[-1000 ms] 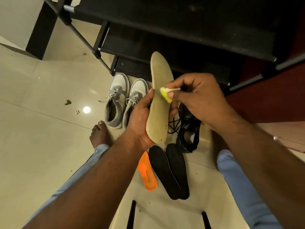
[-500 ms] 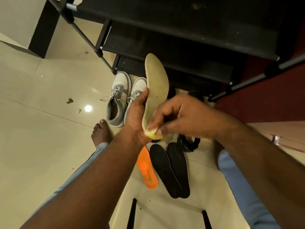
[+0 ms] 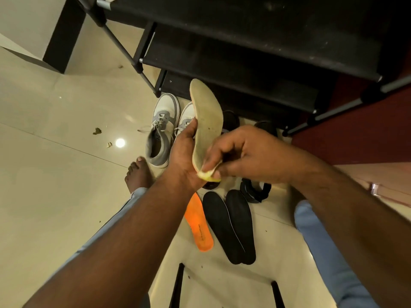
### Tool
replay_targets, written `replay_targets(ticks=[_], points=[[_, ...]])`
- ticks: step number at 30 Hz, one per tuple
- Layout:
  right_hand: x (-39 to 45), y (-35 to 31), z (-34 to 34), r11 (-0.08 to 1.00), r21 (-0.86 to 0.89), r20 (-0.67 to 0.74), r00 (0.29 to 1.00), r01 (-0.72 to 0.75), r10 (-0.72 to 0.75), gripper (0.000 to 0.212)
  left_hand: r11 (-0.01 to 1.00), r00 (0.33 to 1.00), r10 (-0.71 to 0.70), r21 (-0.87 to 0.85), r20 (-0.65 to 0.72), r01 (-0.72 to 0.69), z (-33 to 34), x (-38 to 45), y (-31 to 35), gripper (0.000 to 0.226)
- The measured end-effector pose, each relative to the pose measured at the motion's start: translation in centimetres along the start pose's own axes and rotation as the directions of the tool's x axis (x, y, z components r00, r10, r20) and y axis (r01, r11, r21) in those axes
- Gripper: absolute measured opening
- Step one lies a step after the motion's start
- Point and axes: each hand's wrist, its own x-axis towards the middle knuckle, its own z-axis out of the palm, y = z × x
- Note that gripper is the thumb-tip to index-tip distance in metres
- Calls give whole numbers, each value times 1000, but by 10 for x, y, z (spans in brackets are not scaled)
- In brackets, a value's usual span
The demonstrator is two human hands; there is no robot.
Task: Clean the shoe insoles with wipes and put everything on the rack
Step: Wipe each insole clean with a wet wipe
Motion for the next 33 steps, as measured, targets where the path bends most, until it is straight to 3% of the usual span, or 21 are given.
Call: replay_targets(ticks=[3, 6, 11, 16, 18, 21, 23, 25, 28, 31, 33], points=[[2, 13, -8, 999, -23, -226, 974, -33, 27, 20, 1000, 999, -1, 29, 41, 0, 4, -1, -1, 59], [6, 22, 0, 995, -61, -334, 941, -74, 49, 18, 993, 998, -8, 116, 59, 1, 6, -4, -5, 54], [3, 7, 0, 998, -42, -60, 997, -43, 41, 22, 1000, 999, 1, 6, 55, -1, 1, -1, -1, 57], [5, 16, -8, 993, -66, -389, 919, -95, 62, 18, 996, 996, 86, 25, -14, -85, 7, -3, 2, 60], [7, 14, 4, 988, -101, -386, 920, -118, 70, 19, 995, 995, 99, -4, -11, -99, 9, -7, 3, 58], [5, 2, 25, 998, 57, -378, 925, -19, 39, 22, 985, 986, 160, -62, -38, -162, 9, -14, 5, 55], [-4, -5, 30, 984, 168, -478, 878, 64, 25, 23, 975, 978, 199, -89, -58, -203, 12, -23, 6, 54], [-14, -8, 33, 986, 155, -575, 817, 54, 46, 20, 966, 974, 219, -130, -61, -225, 16, -35, 2, 48], [-31, -17, 53, 991, 137, -581, 810, -7, 86, 19, 967, 978, 206, -145, -36, -209, 19, -61, -11, 42], [-50, -34, 73, 974, 219, -532, 844, 64, 64, 24, 966, 975, 221, -130, -34, -223, 12, -84, -24, 39], [-61, -41, 82, 962, 260, -506, 860, 86, 60, 24, 946, 954, 294, -125, -52, -298, 2, -96, -25, 53]])
